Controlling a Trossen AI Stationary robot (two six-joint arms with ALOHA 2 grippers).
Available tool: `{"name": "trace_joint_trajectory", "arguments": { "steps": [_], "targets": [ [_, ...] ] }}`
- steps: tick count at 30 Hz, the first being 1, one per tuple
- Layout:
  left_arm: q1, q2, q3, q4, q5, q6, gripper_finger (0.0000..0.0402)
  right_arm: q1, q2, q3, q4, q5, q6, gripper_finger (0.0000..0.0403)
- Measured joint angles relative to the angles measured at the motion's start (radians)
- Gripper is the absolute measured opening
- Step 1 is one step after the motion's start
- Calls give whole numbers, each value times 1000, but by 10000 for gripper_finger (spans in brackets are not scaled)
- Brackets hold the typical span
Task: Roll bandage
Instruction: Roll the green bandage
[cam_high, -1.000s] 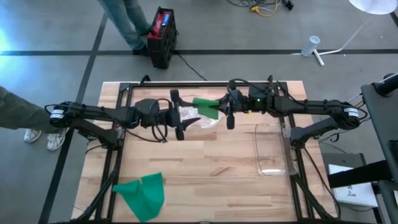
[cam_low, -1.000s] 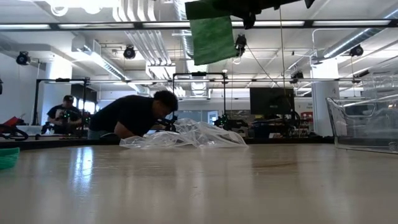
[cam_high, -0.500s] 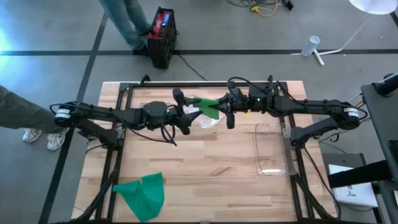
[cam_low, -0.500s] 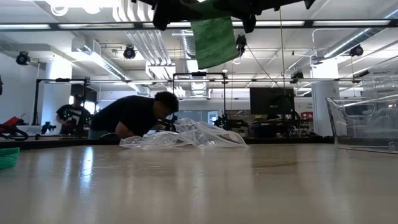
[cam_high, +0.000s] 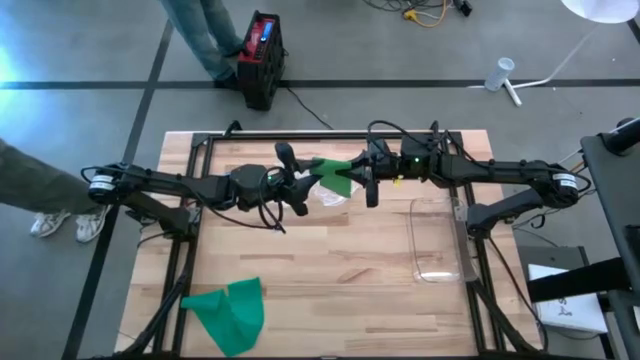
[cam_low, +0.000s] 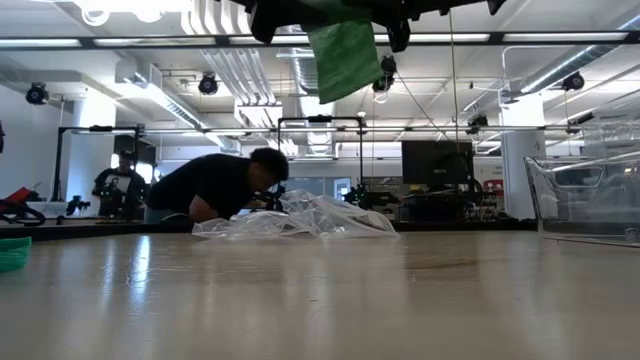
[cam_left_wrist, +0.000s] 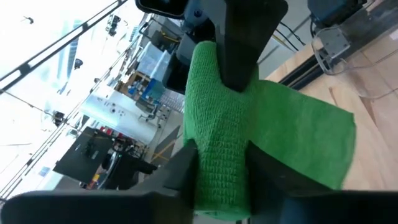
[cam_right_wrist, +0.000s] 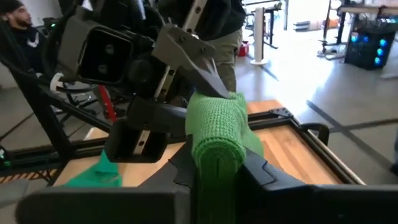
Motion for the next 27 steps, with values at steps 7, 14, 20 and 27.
{"name": "trace_joint_trajectory", "arguments": {
  "steps": [7, 14, 20, 27],
  "targets": [
    [-11, -12, 0, -10, -7, -13, 30, 0, -17, 0, -31, -15, -200, 124],
    [-10, -78, -1, -101, -29, -170, 32, 27, -95, 1, -115, 126, -564, 202],
    [3, -105, 22, -240, -20, -321, 35, 77, -87, 1, -83, 145, -735, 252],
    [3, -64, 197, -563, 147, -467, 34, 110, -12, 9, 2, 147, -819, 294]
  ]
}}
